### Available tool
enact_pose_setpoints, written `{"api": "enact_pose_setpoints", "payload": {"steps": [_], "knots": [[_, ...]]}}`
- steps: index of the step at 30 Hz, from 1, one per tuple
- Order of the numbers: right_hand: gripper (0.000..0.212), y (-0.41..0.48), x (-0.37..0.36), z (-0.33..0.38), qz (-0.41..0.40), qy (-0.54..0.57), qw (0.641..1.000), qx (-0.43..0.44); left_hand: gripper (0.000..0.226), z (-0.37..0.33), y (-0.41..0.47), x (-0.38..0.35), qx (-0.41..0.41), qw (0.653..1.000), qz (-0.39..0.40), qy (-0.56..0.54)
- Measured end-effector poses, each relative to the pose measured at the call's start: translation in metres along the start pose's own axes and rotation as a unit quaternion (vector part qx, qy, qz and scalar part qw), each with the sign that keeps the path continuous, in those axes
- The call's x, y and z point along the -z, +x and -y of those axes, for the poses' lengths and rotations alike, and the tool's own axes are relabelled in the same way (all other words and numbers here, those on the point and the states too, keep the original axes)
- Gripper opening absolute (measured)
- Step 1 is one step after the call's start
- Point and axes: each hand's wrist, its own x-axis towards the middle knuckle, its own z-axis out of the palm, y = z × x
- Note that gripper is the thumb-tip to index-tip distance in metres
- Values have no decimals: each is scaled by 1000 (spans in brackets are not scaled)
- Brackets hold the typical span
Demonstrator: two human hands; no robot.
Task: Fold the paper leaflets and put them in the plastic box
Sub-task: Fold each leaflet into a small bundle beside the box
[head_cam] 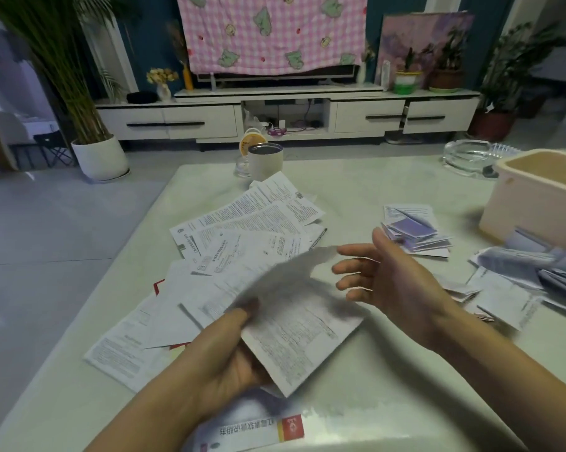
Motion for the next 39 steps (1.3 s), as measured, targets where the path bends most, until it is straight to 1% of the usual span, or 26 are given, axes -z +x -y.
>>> {"api": "enact_pose_setpoints", "payload": {"steps": [2,3,4,5,6,7,9,11,13,14,16,17,19,22,23,25,26,27,30,34,35,37,39], "knots": [[29,-1,-1,-6,-16,-90,996,16,21,-1,3,1,-5,1000,-3,7],[18,-3,-2,-9,-32,-166,985,34,20,-3,3,2,-12,1000,-9,15],[8,-2,0,-14,-51,-261,962,61,18,-4,3,2,-13,999,-20,29],[5,-1,2,-20,-63,-355,929,88,15,-6,3,4,-18,999,-26,40],[9,0,4,-26,-58,-429,895,106,13,-7,3,5,-33,997,-42,61],[14,-1,7,-30,-40,-476,872,109,12,-6,2,6,-49,993,-55,93],[25,-1,12,-38,5,-537,836,111,11,-7,-1,10,-108,971,-114,182],[38,-3,14,-41,34,-598,789,136,18,-10,-5,18,-170,944,-178,219],[55,-4,12,-42,51,-634,753,170,24,-13,-8,26,-219,919,-214,250],[63,-5,12,-43,63,-644,741,182,26,-14,-8,28,-231,906,-223,276],[70,-6,7,-45,107,-645,734,183,32,-14,-6,35,-228,889,-231,323],[70,-8,3,-46,130,-641,735,181,32,-14,-5,37,-222,888,-228,330],[69,-13,-1,-46,165,-635,734,177,19,-14,-4,33,-210,900,-206,321],[76,-16,-6,-46,198,-640,725,160,20,-15,-3,31,-190,931,-195,245],[79,-17,-6,-47,206,-643,723,146,27,-16,-3,31,-179,939,-198,215],[83,-18,-8,-44,217,-649,719,123,58,-17,0,32,-177,946,-204,182],[83,-18,-9,-43,220,-650,719,115,65,-18,1,32,-185,944,-211,176],[83,-18,-9,-43,223,-650,719,111,67,-19,0,31,-194,940,-217,176],[84,-18,-12,-42,224,-654,715,110,62,-21,3,29,-201,943,-207,169],[88,-18,-10,-43,222,-644,722,120,29,-15,4,22,-186,946,-155,215],[89,-19,-9,-43,222,-639,726,123,25,-13,4,19,-186,946,-142,225],[90,-21,-9,-43,226,-629,734,120,28,-11,5,15,-185,942,-126,249],[92,-22,-8,-43,228,-626,735,126,33,-11,7,11,-183,940,-120,261]]}}
